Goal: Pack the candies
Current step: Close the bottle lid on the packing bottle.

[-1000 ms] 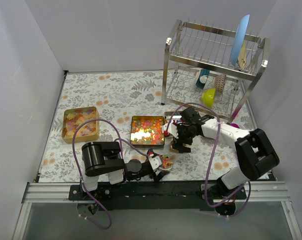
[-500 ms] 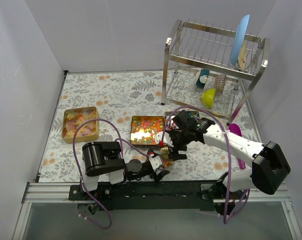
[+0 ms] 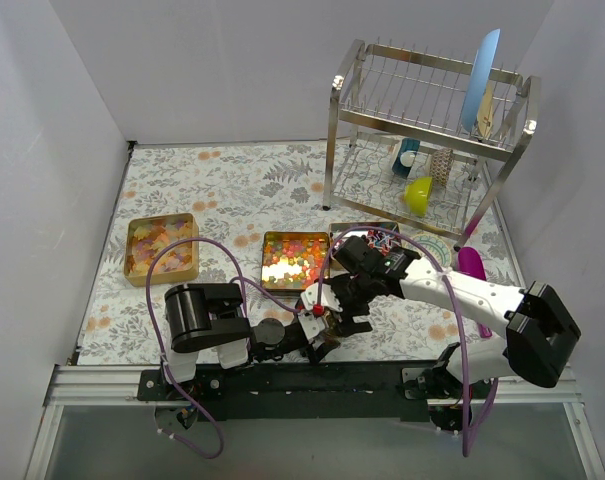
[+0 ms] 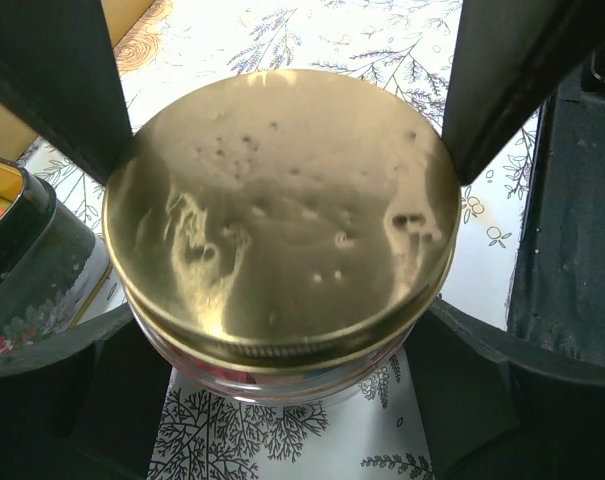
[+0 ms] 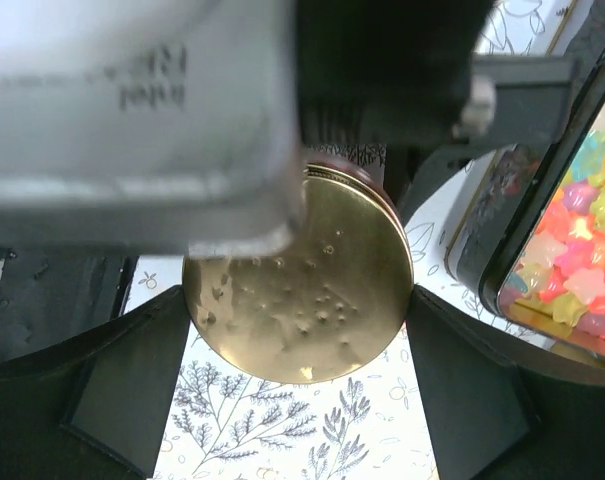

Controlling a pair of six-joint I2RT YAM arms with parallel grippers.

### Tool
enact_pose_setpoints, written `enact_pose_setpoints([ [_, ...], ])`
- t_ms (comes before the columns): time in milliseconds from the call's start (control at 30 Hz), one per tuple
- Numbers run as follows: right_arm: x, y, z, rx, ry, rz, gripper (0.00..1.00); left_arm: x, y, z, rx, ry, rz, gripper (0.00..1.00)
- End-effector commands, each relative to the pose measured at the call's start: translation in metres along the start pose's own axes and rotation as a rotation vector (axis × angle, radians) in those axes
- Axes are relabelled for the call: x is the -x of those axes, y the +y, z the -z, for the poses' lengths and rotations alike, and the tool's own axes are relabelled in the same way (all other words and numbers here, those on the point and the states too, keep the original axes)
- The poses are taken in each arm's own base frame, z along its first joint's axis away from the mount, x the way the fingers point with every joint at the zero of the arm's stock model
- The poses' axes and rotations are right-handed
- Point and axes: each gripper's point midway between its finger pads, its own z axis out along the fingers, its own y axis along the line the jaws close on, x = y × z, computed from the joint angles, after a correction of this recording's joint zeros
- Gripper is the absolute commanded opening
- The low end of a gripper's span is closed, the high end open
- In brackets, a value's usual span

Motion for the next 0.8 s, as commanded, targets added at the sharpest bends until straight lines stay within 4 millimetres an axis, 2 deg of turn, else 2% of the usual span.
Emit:
enact_pose_setpoints([
  [0, 0.005, -0.002, -0.006, 0.000, 0.005, 0.021, 0.90, 0.003, 0.017, 0.010, 0.073, -0.069, -0.107, 0.65],
  [233, 0.002, -0.004, -0.011, -0.001, 0.033, 0.033, 0.91, 0.004, 0.018, 0.010, 0.075, -0.072, -0.108, 0.65],
  [300, 0.003, -0.005, -0.009, -0.015, 0.031, 0.029, 0.94, 0.003, 0.018, 0.011, 0.076, -0.068, -0.109, 0.65],
  [400, 0.009, -0.010, -0.003, -0.047, 0.018, 0.012, 0.98, 0.004, 0.018, 0.010, 0.075, -0.072, -0.109, 0.65],
  [533, 0.015, -0.016, 0.007, -0.082, -0.004, -0.007, 0.98, 0.005, 0.017, 0.010, 0.071, -0.074, -0.109, 0.65],
  [767, 0.023, -0.008, 0.009, -0.037, -0.038, -0.013, 0.98, 0.003, 0.016, 0.010, 0.067, -0.068, -0.112, 0.65],
])
